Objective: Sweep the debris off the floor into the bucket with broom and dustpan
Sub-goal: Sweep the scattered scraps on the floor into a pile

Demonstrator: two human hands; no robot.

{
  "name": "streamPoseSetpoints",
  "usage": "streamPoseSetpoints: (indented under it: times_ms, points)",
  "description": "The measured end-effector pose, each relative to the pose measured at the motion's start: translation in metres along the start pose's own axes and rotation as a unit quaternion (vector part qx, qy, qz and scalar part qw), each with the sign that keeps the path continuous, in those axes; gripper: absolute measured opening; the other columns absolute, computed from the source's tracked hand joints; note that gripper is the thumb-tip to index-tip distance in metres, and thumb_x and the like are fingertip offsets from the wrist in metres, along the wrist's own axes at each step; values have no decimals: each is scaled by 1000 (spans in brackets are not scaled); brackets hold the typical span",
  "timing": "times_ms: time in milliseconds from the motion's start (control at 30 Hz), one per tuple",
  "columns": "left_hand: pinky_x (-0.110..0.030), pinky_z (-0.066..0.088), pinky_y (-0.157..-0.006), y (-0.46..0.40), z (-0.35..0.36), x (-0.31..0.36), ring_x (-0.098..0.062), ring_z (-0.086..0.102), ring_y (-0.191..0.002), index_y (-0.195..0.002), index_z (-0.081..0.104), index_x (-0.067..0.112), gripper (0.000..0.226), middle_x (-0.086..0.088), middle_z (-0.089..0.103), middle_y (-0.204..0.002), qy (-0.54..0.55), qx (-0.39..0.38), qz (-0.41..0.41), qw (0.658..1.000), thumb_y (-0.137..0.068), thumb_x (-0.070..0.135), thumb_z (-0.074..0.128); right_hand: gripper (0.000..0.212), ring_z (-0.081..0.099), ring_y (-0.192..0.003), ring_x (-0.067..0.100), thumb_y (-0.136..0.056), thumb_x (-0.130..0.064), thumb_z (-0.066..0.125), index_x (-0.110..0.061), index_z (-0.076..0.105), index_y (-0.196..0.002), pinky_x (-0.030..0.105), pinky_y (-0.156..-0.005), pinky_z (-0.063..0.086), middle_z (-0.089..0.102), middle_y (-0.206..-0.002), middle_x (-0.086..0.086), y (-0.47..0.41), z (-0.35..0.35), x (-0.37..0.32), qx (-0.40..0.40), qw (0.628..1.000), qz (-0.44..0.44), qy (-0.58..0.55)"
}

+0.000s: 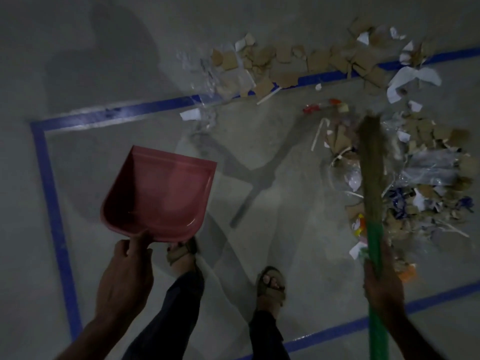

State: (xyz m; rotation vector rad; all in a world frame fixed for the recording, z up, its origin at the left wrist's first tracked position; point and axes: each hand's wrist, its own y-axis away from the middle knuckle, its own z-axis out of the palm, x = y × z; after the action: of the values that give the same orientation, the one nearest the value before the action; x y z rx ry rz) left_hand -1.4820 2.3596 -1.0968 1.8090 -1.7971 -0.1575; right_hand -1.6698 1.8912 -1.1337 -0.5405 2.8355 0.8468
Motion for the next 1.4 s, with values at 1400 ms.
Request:
streamPoseSetpoints:
  times_ms: [1400]
  points:
    - [-42,48,-56,-286,-109,97,-41,59,-75,-135,47,28,41,-17,51,-111,-91,-2,105,990,-97,15,53,66,63,-55,24,-102,-27,46,-55,12,-151,38,-54,53,64,-72,11,-61,51,-211,17,991,40,-123]
